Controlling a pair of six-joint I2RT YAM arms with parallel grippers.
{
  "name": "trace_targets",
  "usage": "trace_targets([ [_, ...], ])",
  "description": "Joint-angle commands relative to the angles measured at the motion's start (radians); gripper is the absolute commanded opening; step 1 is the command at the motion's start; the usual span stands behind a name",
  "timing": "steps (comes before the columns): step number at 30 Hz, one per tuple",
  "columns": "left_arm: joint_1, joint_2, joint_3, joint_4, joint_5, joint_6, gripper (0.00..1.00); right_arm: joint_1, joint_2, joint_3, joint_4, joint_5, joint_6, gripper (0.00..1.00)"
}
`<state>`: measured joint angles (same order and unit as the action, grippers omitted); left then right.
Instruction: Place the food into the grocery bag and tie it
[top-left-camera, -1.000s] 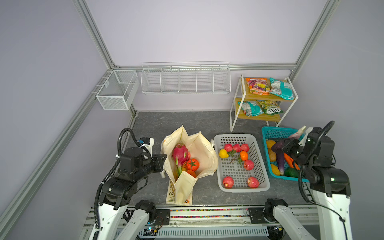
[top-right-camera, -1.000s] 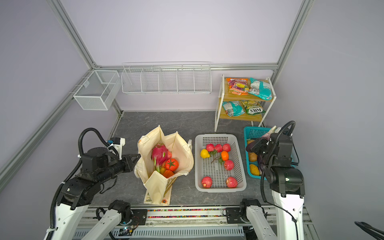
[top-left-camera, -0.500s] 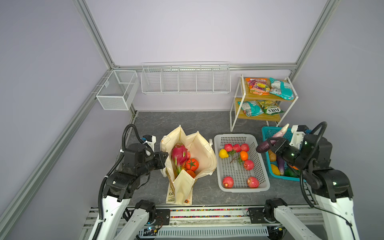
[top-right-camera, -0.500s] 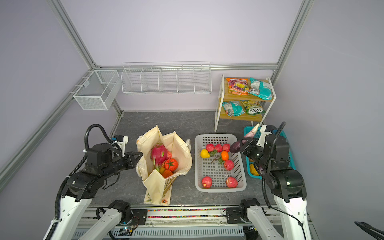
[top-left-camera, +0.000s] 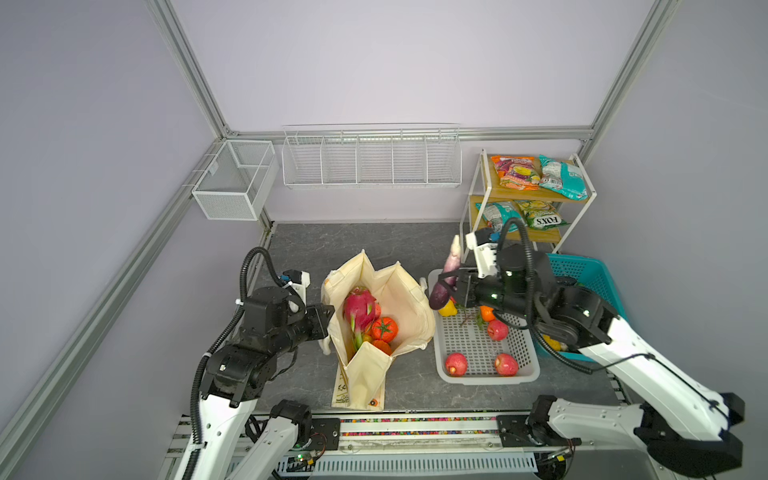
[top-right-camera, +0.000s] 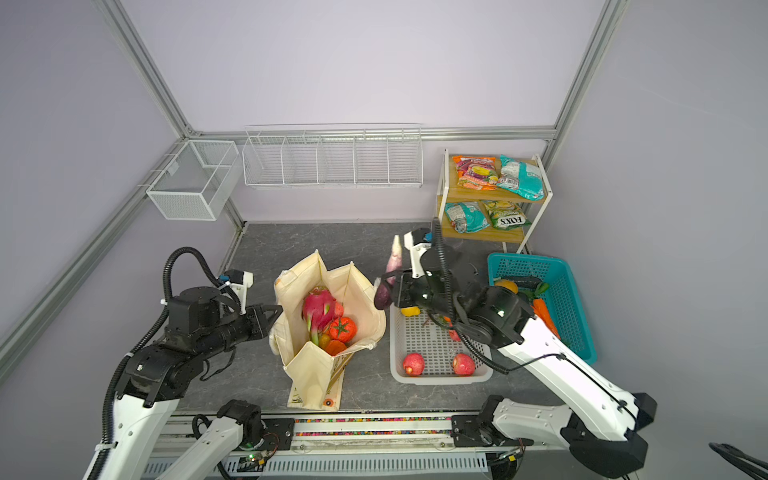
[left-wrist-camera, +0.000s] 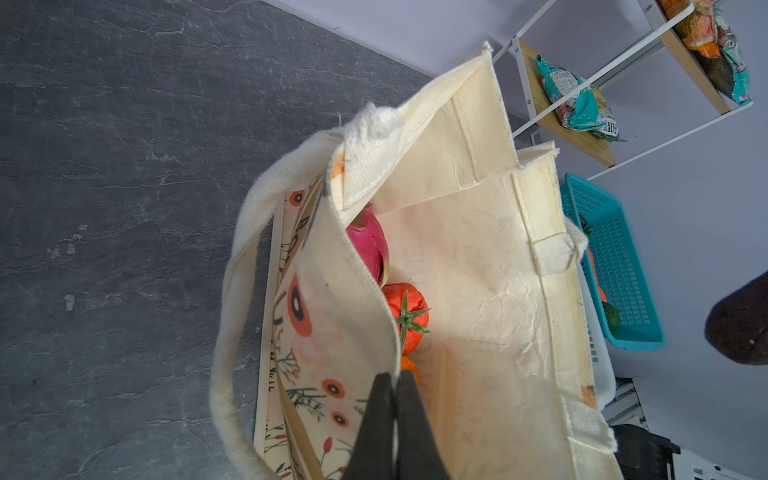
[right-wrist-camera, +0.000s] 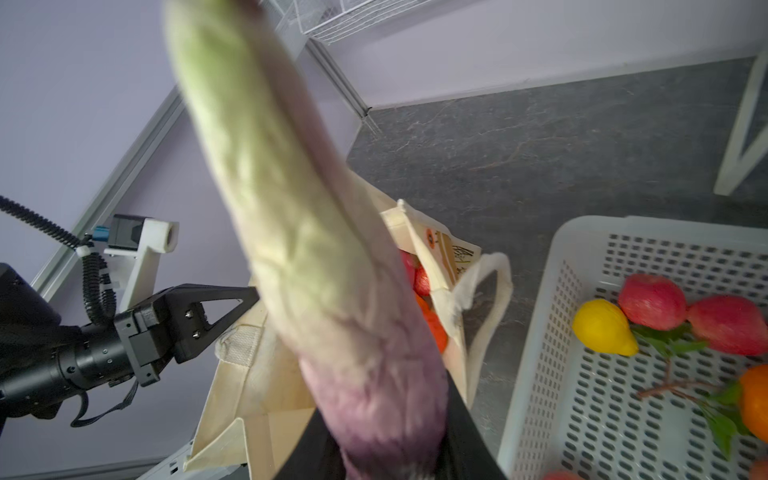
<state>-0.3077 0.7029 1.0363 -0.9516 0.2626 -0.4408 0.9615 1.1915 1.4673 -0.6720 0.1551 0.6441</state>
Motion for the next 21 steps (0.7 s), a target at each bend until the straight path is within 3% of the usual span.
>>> trace_targets([
  [1, 0.000, -0.020, 0.025, -0.045, 0.007, 0.002, 0.00, 0.081, 0.080, 0.063, 0.078, 0.066, -0.080, 0.24],
  [9, 0.000, -0.044, 0.028, -0.067, 0.001, -0.001, 0.00, 0.168, 0.220, 0.109, 0.164, 0.025, -0.148, 0.24],
  [21, -0.001, -0.048, 0.016, -0.052, 0.006, -0.010, 0.00, 0.183, 0.357, 0.132, 0.160, -0.065, -0.191, 0.24],
])
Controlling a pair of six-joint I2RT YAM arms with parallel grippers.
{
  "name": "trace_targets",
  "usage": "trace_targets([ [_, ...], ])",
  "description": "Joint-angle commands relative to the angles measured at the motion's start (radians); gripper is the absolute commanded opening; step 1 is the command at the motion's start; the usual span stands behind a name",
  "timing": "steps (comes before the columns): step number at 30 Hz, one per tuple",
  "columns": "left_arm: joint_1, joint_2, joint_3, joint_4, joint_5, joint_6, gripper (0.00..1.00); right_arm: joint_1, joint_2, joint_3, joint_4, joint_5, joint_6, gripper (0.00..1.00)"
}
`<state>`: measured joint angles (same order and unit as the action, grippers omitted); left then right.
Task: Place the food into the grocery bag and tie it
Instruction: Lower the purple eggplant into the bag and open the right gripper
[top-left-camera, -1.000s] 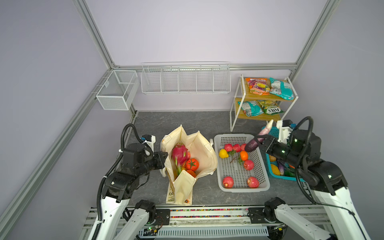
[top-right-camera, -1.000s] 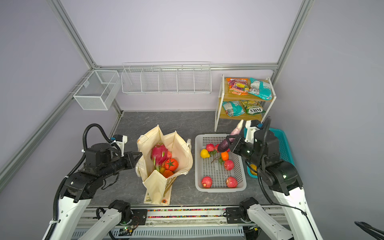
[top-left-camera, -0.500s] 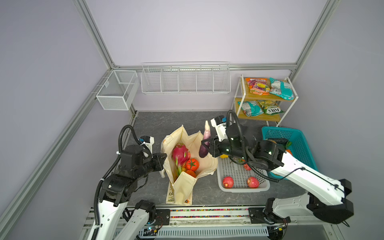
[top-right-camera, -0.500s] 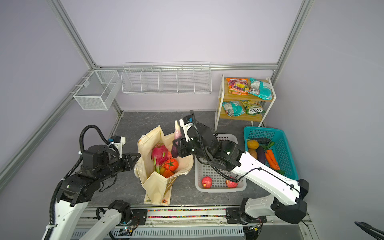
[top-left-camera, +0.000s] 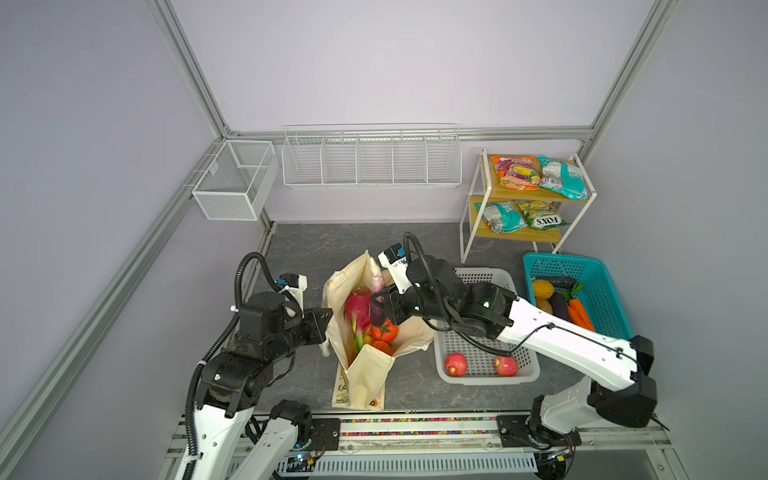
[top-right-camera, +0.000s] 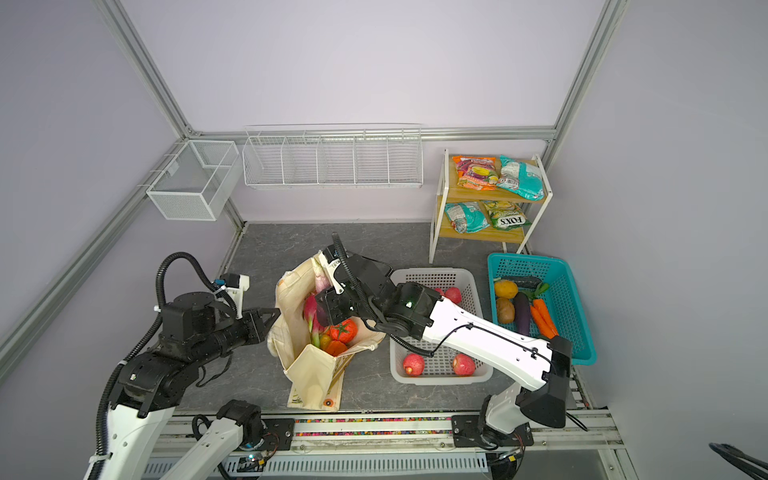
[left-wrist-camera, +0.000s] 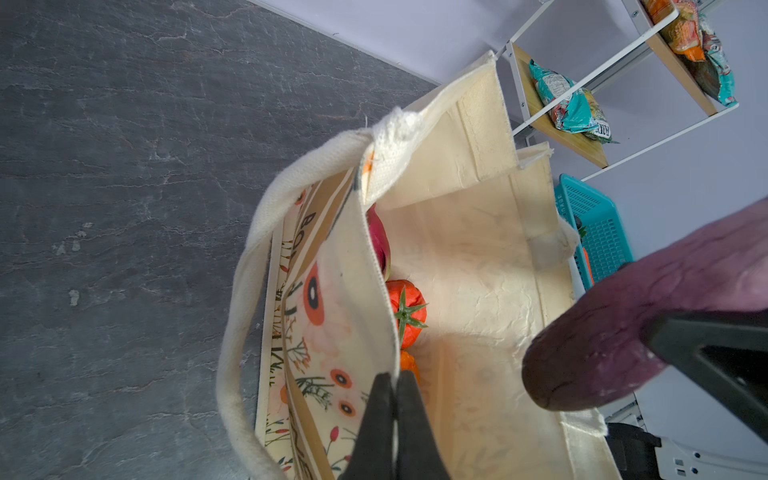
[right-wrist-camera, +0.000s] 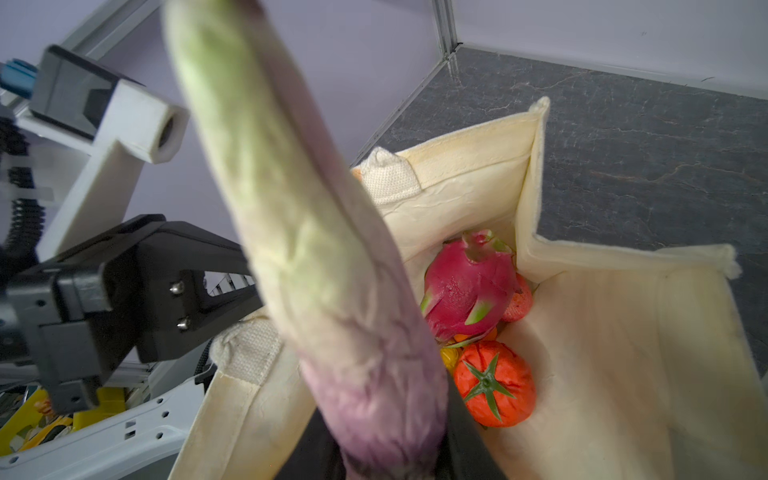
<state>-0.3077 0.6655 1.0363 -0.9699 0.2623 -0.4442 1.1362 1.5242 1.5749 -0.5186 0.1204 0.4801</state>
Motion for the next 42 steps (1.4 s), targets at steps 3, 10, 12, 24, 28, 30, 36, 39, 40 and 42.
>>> trace_targets([
  [3, -0.001, -0.013, 0.021, -0.039, 0.005, -0.005, 0.00, 0.010, 0.053, 0.024, -0.004, -0.040, -0.033, 0.24],
  [10, -0.001, -0.019, 0.030, -0.047, 0.001, -0.004, 0.00, 0.010, 0.120, 0.007, -0.016, -0.044, -0.031, 0.27],
  [12, -0.001, -0.021, 0.031, -0.051, -0.001, -0.004, 0.00, 0.010, 0.140, 0.002, -0.020, -0.045, -0.027, 0.28],
  [24, 0.000, -0.027, 0.044, -0.075, -0.017, 0.010, 0.00, -0.004, 0.241, -0.019, -0.081, -0.022, -0.024, 0.32],
  [28, 0.000, -0.032, 0.043, -0.084, -0.023, 0.013, 0.00, -0.016, 0.267, -0.023, -0.097, -0.016, -0.024, 0.34],
  [30, 0.000, -0.033, 0.041, -0.081, -0.023, 0.011, 0.00, -0.019, 0.284, -0.018, -0.100, -0.016, -0.029, 0.34],
  [36, -0.001, -0.034, 0.044, -0.083, -0.021, 0.011, 0.00, -0.023, 0.350, 0.026, -0.125, 0.007, -0.050, 0.37],
  [39, 0.000, -0.030, 0.044, -0.083, -0.023, 0.013, 0.00, -0.024, 0.383, 0.058, -0.134, 0.010, -0.058, 0.39],
  [40, -0.001, -0.031, 0.044, -0.082, -0.023, 0.013, 0.00, -0.024, 0.392, 0.067, -0.138, 0.009, -0.061, 0.40],
  [42, -0.001, -0.029, 0.044, -0.082, -0.023, 0.014, 0.00, -0.025, 0.405, 0.085, -0.144, 0.012, -0.063, 0.42],
])
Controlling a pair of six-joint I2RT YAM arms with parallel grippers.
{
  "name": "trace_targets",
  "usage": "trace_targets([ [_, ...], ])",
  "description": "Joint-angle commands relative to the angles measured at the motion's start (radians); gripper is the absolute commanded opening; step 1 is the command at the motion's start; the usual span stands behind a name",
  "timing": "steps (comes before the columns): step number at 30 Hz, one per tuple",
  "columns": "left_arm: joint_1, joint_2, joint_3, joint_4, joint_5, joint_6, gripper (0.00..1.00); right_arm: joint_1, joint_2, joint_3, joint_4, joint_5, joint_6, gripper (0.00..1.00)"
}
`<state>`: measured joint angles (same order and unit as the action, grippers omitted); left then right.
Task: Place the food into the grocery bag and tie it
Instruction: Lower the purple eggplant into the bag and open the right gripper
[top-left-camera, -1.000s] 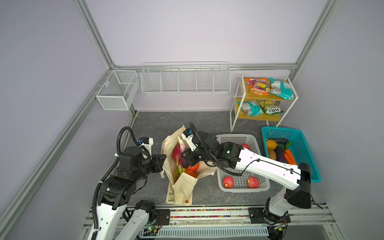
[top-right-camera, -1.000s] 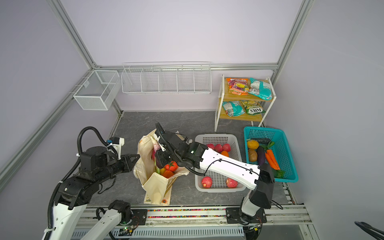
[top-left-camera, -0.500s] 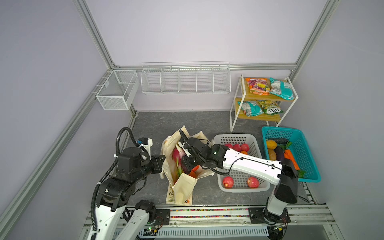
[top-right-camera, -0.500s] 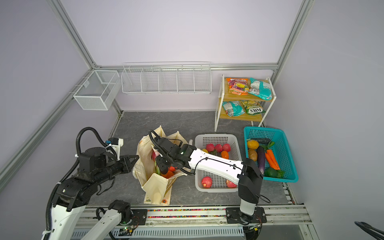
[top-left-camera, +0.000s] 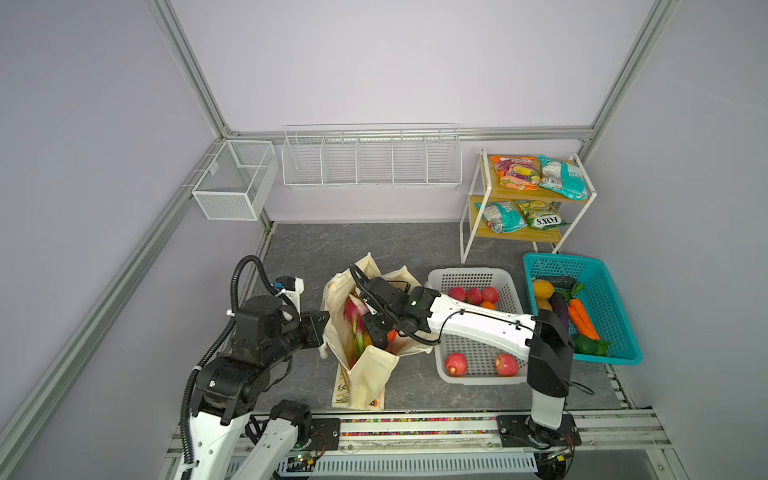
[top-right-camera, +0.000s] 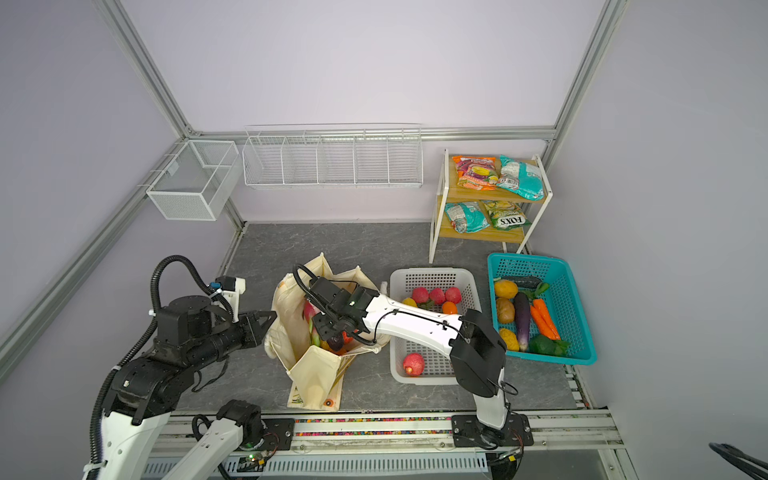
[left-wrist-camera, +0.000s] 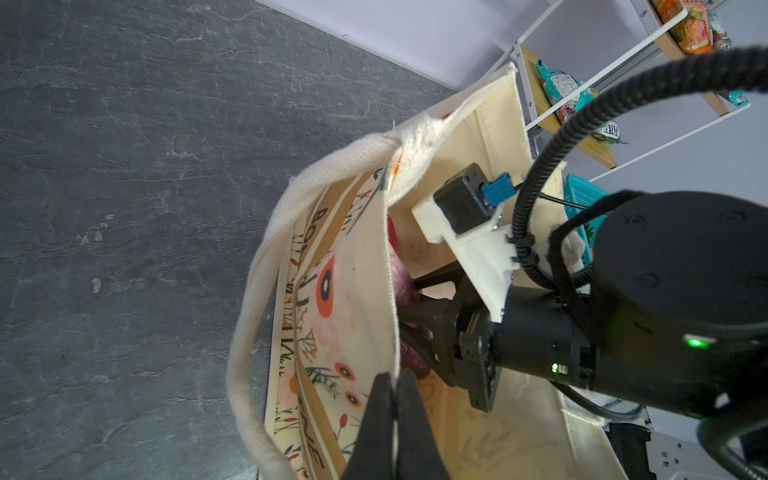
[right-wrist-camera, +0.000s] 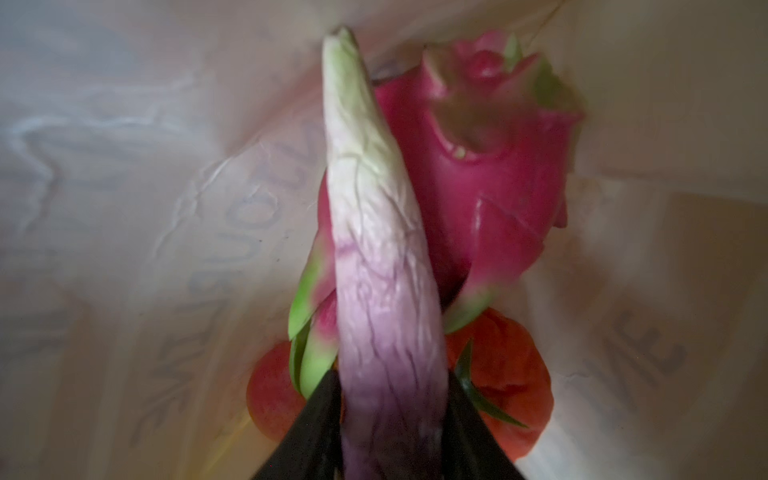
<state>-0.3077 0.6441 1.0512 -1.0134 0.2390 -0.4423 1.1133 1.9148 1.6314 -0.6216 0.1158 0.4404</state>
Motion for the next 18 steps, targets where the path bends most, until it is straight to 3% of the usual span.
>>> trace_targets([
  [1, 0.000, -0.007, 0.029, -0.039, 0.001, 0.013, 0.00, 0.001, 0.019, 0.037, -0.044, 0.018, -0.024, 0.44],
  [6, -0.001, -0.004, 0.027, -0.034, 0.000, 0.013, 0.00, 0.003, 0.007, 0.054, -0.050, 0.026, -0.025, 0.56],
  [13, -0.001, -0.001, 0.032, -0.036, 0.000, 0.017, 0.00, 0.022, -0.041, 0.078, -0.071, 0.067, -0.029, 0.81],
  [18, 0.000, 0.001, 0.032, -0.039, -0.001, 0.019, 0.00, 0.030, -0.076, 0.122, -0.101, 0.093, -0.041, 0.89],
])
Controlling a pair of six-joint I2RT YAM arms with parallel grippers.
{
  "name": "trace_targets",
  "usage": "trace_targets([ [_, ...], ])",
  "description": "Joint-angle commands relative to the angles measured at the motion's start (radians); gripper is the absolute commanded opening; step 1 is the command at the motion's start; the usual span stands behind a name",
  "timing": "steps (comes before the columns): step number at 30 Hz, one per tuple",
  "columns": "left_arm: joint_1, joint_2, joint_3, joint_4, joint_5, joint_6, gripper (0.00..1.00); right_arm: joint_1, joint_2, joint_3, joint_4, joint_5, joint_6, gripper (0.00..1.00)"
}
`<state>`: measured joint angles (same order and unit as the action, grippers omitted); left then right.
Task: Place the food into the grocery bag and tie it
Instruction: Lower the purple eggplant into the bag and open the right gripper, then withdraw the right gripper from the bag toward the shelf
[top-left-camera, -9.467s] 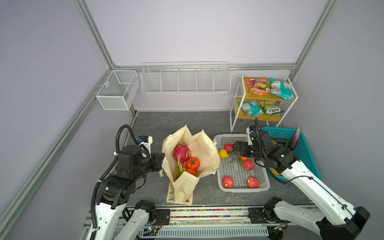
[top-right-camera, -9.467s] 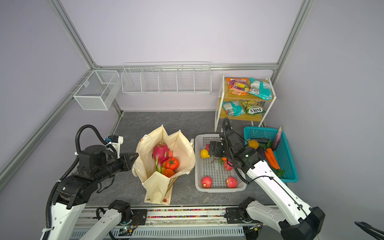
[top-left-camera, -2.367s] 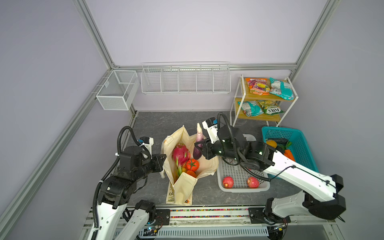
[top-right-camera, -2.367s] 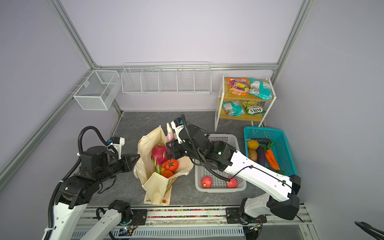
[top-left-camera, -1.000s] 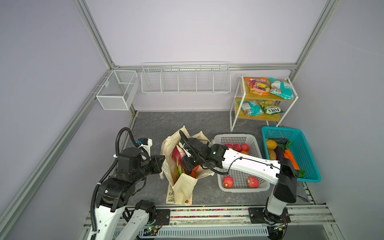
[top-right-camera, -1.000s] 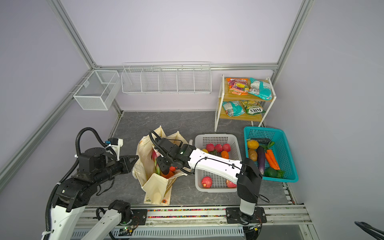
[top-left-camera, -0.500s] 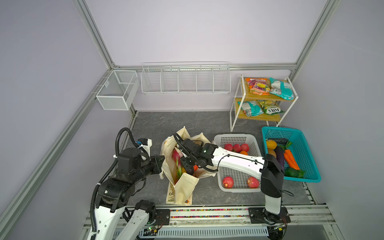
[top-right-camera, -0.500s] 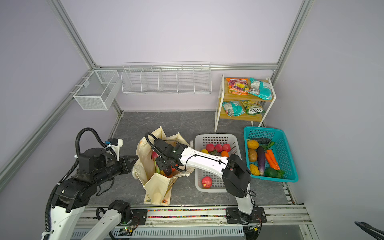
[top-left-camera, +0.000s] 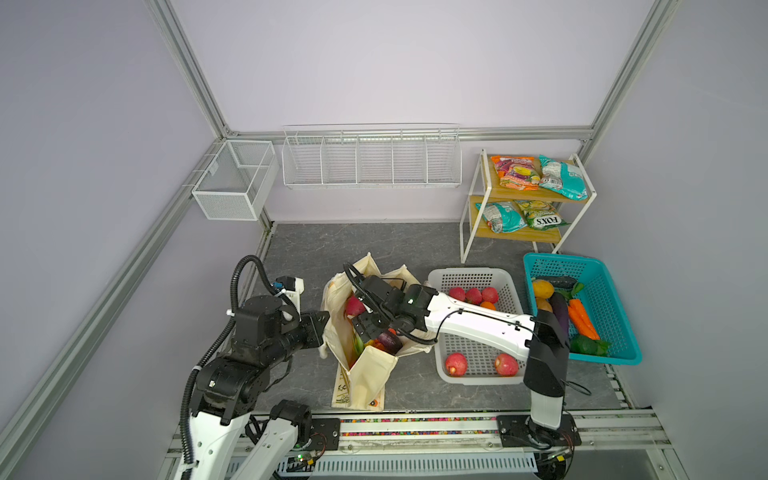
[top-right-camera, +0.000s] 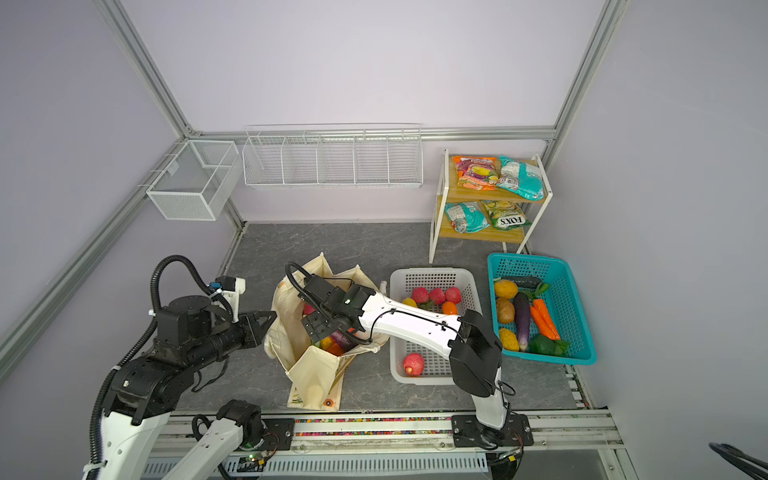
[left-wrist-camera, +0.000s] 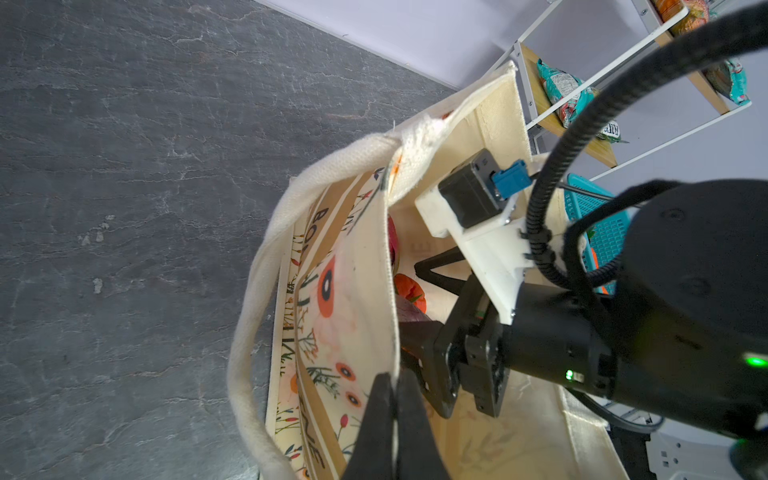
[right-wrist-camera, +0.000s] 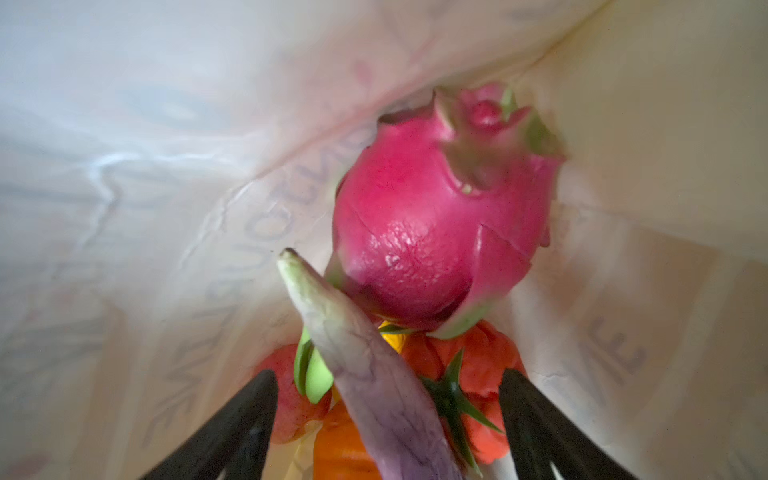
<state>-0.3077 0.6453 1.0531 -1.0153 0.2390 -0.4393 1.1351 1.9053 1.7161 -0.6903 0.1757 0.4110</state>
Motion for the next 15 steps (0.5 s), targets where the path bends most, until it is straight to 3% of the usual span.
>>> trace_targets([
  [1, -0.001, 0.000, 0.031, -0.036, 0.000, 0.017, 0.00, 0.011, -0.077, 0.050, -0.039, 0.040, -0.014, 0.94],
  [3, -0.001, 0.003, 0.032, -0.036, -0.003, 0.018, 0.00, 0.013, -0.093, 0.069, -0.048, 0.049, -0.018, 0.98],
  [4, 0.000, 0.004, 0.033, -0.037, -0.002, 0.019, 0.00, 0.015, -0.106, 0.080, -0.053, 0.055, -0.020, 0.88],
  [15, -0.001, 0.012, 0.036, -0.035, -0.004, 0.019, 0.00, 0.016, -0.217, 0.131, -0.081, 0.101, -0.036, 0.88],
])
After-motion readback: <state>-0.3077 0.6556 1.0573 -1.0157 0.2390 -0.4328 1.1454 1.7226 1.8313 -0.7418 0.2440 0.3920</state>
